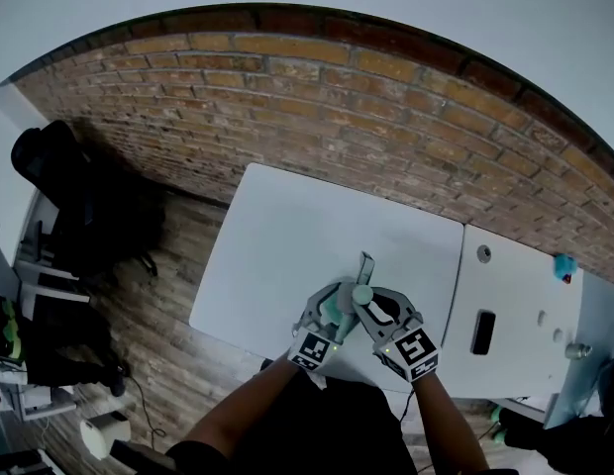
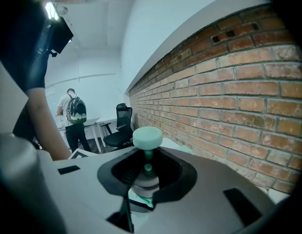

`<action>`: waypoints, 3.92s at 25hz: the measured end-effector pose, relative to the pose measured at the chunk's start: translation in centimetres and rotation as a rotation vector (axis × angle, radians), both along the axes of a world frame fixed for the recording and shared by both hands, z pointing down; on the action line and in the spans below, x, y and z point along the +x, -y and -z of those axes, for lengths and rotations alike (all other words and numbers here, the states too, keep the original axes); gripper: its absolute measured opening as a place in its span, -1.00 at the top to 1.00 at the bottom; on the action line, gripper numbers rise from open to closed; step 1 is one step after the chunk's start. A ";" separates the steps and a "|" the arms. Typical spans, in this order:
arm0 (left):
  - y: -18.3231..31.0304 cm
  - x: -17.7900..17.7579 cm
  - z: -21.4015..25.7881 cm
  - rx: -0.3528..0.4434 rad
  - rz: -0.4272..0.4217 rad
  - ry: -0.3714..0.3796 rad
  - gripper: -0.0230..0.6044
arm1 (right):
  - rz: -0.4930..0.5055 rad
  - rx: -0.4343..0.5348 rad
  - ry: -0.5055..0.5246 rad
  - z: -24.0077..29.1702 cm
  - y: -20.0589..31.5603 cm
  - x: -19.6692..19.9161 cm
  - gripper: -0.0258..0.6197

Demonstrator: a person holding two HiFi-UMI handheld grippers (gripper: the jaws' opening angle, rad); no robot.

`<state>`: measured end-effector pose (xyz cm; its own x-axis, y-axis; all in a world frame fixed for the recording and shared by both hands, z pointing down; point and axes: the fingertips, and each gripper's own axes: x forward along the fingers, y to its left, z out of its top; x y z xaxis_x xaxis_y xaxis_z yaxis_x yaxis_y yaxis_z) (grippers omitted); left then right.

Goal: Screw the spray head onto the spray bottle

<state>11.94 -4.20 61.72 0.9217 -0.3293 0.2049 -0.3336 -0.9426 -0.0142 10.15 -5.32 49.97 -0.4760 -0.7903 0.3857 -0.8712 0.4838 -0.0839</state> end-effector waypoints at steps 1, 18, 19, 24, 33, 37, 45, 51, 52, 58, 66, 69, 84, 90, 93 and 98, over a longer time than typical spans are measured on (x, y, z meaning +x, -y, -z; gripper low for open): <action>-0.1 0.0 0.0 -0.007 -0.021 -0.006 -0.19 | -0.007 0.005 0.002 0.0 0.0 0.1 0.71; -0.7 0.2 -0.3 -0.014 -0.119 0.027 -0.19 | 0.207 -0.059 -0.136 0.3 -1.8 -0.7 0.32; -0.7 0.1 -0.3 -0.016 -0.114 0.027 -0.19 | 0.239 -0.058 -0.175 0.4 -2.0 -0.6 0.30; -0.8 0.1 -0.4 -0.024 -0.106 0.020 -0.19 | 0.362 -0.042 -0.310 2.1 -2.0 1.0 0.24; -0.8 0.2 -0.8 -0.008 -0.127 0.060 -0.19 | 0.912 -0.130 -0.735 -0.9 -1.7 -0.9 0.20; -1.0 0.6 -0.4 0.042 -0.142 0.069 -0.19 | 1.089 -0.168 -0.836 -1.4 -2.2 -1.8 0.20; -1.0 1.5 0.0 0.056 -0.126 0.033 -0.14 | 1.248 -0.228 -0.966 -2.5 -3.1 -1.0 0.16; -0.9 1.3 0.0 0.063 -0.121 0.028 -0.14 | 1.228 -0.180 -0.986 -2.6 -2.8 -1.3 0.17; -0.9 1.3 0.0 0.062 -0.121 0.026 -0.14 | 1.223 -0.182 -0.978 -2.6 -2.8 -1.3 0.17; -0.9 1.2 0.0 0.065 -0.113 0.019 -0.14 | 1.145 -0.225 -0.904 -2.6 -2.5 -1.4 0.17; -0.9 1.0 0.0 0.065 -0.108 0.027 -0.15 | 0.918 -0.282 -0.763 -2.3 -2.1 -1.6 0.18; -0.8 1.1 -0.1 0.067 -0.101 0.024 -0.15 | 0.823 -0.295 -0.722 -2.2 -1.8 -1.5 0.18; -0.8 1.2 -0.3 0.062 -0.084 0.029 -0.15 | 0.754 -0.292 -0.697 -0.9 -1.7 -1.2 0.17; -0.8 1.1 -0.4 0.057 -0.093 0.033 -0.15 | 1.092 -0.219 -0.950 -1.1 -2.7 -1.2 0.15; -0.8 1.1 -0.4 0.055 -0.092 0.033 -0.15 | 1.217 -0.222 -1.054 -2.6 -3.1 -1.1 0.15; -0.6 1.1 -0.3 0.049 -0.093 0.029 -0.15 | 1.242 -0.219 -1.065 -2.8 -2.6 -1.5 0.19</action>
<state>13.06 -3.56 62.05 0.9427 -0.2530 0.2176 -0.2436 -0.9674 -0.0696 8.65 -2.74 52.78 -0.2016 -0.0423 0.9786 0.3083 0.9456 0.1044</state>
